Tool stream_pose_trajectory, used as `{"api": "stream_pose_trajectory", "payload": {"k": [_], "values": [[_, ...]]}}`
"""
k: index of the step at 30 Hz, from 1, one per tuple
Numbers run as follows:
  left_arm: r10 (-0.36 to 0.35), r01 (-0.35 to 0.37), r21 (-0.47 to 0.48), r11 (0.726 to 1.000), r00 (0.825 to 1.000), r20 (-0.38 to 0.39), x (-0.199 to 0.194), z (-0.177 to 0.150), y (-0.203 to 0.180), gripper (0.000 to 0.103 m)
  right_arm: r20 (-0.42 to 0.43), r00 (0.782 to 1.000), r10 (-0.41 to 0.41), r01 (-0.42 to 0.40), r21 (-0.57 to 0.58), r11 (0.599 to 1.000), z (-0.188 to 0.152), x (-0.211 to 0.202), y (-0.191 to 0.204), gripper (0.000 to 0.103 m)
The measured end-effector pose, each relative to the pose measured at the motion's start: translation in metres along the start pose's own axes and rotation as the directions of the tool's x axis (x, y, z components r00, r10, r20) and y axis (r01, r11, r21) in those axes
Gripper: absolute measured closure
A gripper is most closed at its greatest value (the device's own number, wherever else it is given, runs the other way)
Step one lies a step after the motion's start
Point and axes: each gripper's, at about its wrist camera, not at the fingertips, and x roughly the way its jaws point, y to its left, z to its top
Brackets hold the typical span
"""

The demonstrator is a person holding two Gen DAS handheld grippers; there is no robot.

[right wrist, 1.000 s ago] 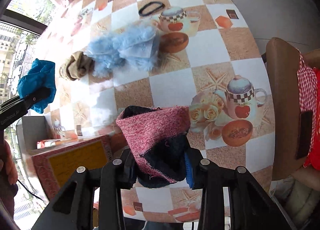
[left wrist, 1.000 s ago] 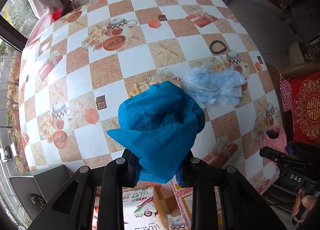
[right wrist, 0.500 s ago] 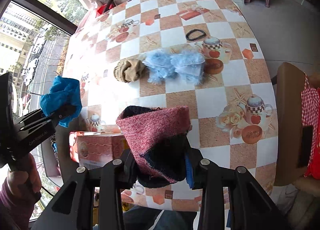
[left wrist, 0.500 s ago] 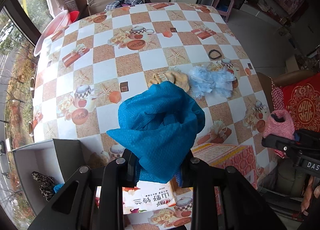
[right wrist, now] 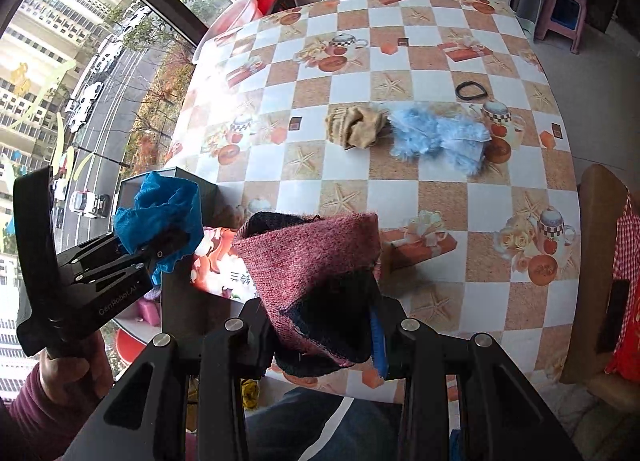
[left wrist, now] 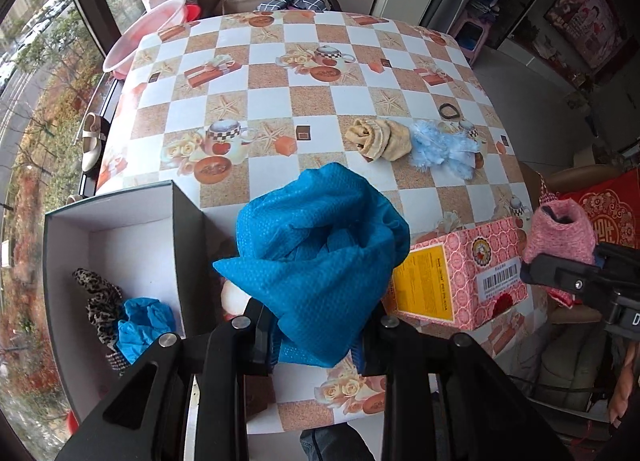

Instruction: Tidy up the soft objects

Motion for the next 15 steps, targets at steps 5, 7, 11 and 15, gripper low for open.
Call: {"api": "stream_pose_trajectory", "payload": {"k": [5,7,11,15], "values": [[0.008,-0.007,-0.058,0.998,1.000,0.020,-0.013,-0.017,0.029,0.073,-0.028,1.000,0.006,-0.008,-0.059,0.998,-0.006,0.009,0.032,0.065],[0.018,-0.016,-0.079,0.997,0.999,0.027,-0.017,-0.024,0.040,0.073,-0.038,0.999,0.008,-0.011,-0.082,0.997,-0.008,0.013,0.045,0.064],[0.036,-0.031,-0.130,0.991,0.999,0.035,-0.025,-0.039,0.064,0.073,-0.054,0.998,0.018,-0.024,-0.125,0.992,-0.011,0.021,0.070,0.065],[0.054,-0.046,-0.184,0.982,0.998,0.038,-0.031,-0.056,0.089,0.073,-0.072,0.997,0.020,-0.033,-0.177,0.984,-0.014,0.029,0.097,0.064]]}}
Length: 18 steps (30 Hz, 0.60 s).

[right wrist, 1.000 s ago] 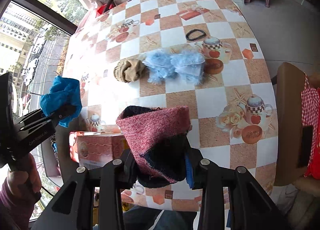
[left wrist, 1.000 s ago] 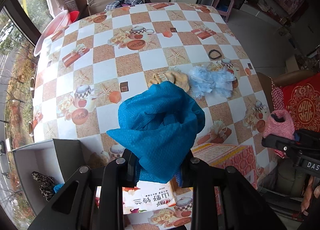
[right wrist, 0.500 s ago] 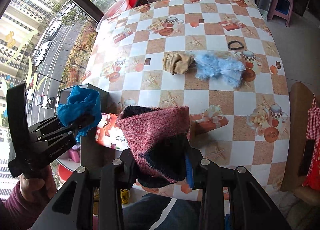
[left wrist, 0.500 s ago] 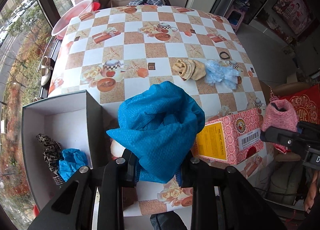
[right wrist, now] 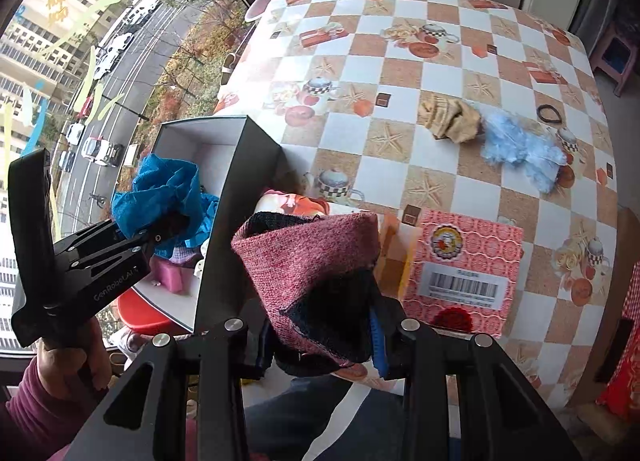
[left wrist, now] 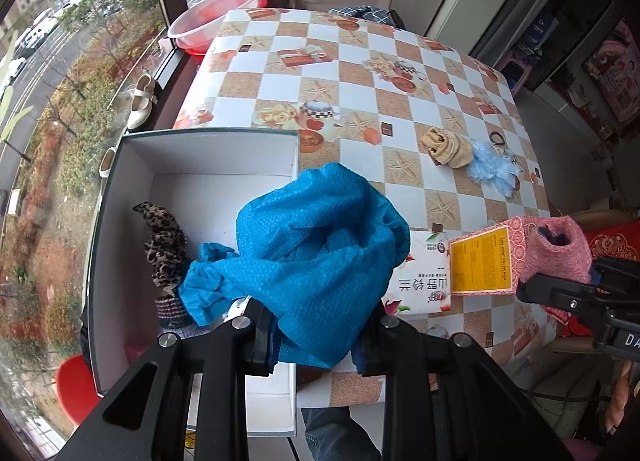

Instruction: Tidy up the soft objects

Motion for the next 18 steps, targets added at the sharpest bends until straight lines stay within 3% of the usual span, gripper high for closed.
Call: {"api": "stream_pose_trajectory", "payload": {"k": [18], "values": [[0.081,-0.079,-0.238,0.968,0.997,-0.003,-0.001,-0.043,0.097,0.073,-0.097,0.995,-0.024,-0.004,-0.277,0.961,0.018,0.046,0.107,0.065]]}}
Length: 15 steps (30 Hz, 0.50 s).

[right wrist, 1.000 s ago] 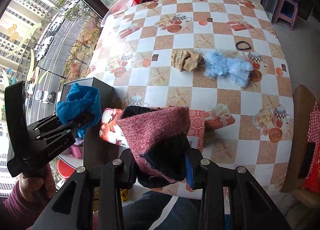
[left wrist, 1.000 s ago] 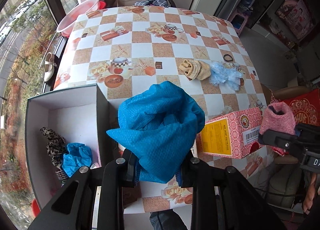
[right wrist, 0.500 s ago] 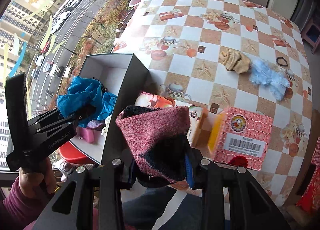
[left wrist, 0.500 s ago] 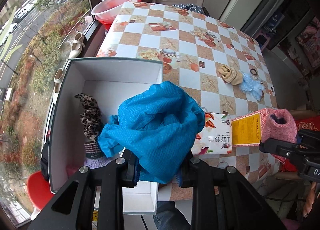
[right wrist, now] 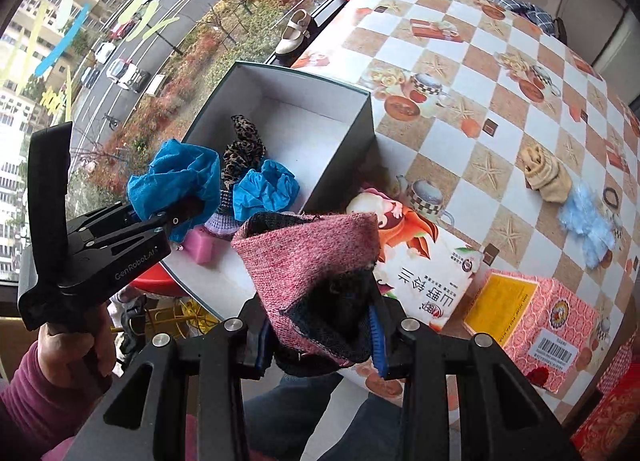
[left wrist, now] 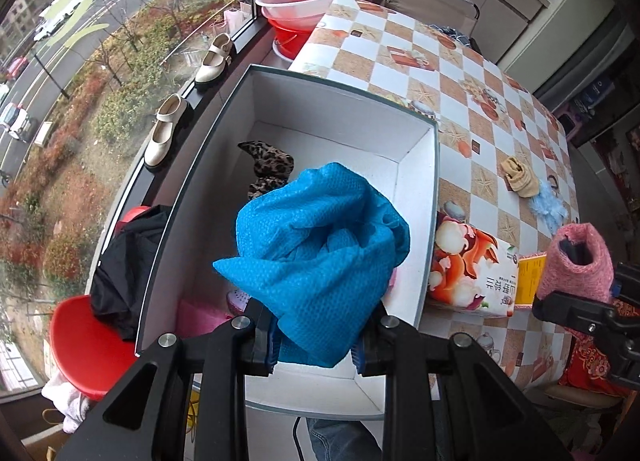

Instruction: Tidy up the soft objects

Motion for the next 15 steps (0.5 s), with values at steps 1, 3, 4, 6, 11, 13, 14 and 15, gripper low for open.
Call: {"api": "stream_pose_trajectory", "payload": {"k": [1,3,4,6,11,13,14,15], "values": [[0.004,-0.004,-0.009,1.000,1.000,0.001,0.001,0.000,0.003,0.073,-0.004,1.000,-0.002,0.002,-0.017,1.000,0.004,0.002,0.005,0.065],[0.008,-0.008,-0.029,1.000,1.000,0.005,0.002,-0.001,0.009,0.073,-0.010,1.000,-0.009,0.008,-0.049,0.999,0.011,0.005,0.013,0.064],[0.011,-0.011,-0.037,0.999,1.000,0.008,0.002,-0.002,0.012,0.073,-0.011,1.000,-0.010,0.009,-0.064,0.998,0.015,0.006,0.018,0.064],[0.016,-0.016,-0.051,0.999,1.000,0.009,0.003,-0.002,0.016,0.073,-0.014,1.000,-0.010,0.009,-0.089,0.996,0.023,0.009,0.025,0.065],[0.022,-0.022,-0.083,0.996,1.000,0.004,0.007,-0.002,0.024,0.073,-0.021,1.000,-0.006,0.003,-0.132,0.991,0.040,0.017,0.044,0.065],[0.023,-0.022,-0.094,0.995,1.000,0.004,0.008,-0.001,0.027,0.073,-0.023,1.000,-0.002,-0.001,-0.143,0.990,0.045,0.020,0.049,0.065],[0.024,-0.023,-0.097,0.995,1.000,0.004,0.008,-0.001,0.028,0.073,-0.024,1.000,-0.001,-0.002,-0.148,0.989,0.047,0.021,0.052,0.065],[0.026,-0.025,-0.098,0.995,1.000,0.005,0.009,0.000,0.028,0.073,-0.025,1.000,0.001,-0.004,-0.152,0.988,0.050,0.023,0.054,0.065]]}}
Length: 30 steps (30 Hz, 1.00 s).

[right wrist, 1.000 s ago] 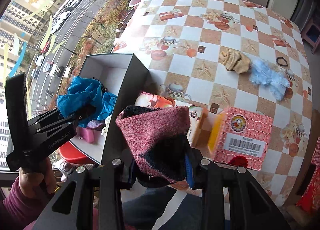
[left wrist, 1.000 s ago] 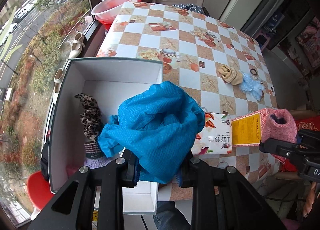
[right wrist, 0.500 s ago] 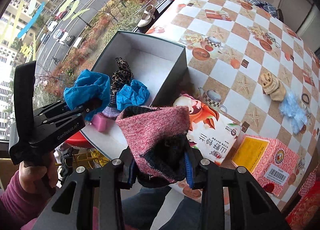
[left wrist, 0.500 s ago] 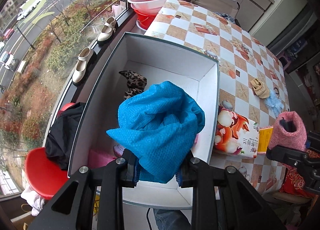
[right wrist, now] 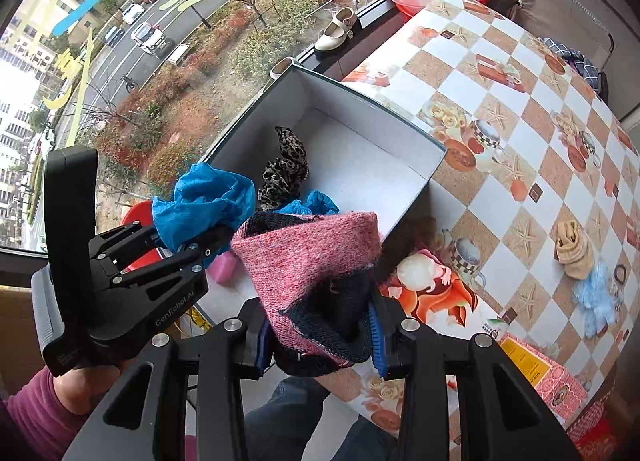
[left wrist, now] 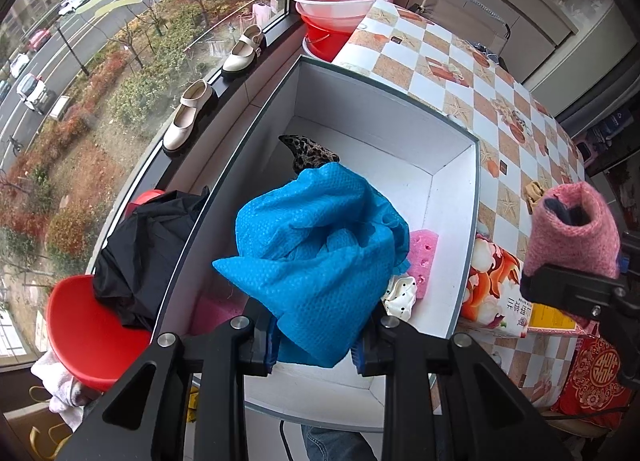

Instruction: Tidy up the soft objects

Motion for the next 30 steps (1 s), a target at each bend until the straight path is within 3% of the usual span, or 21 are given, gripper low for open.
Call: {"api": "stream_pose_trajectory", "payload": {"k": [30], "values": [[0.022,-0.023,-0.010,1.000,1.000,-0.022,0.019,0.008,0.006,0.073,-0.033,0.999,-0.005,0.005,-0.001,1.000,0.036,0.026,-0.001,0.064]]}}
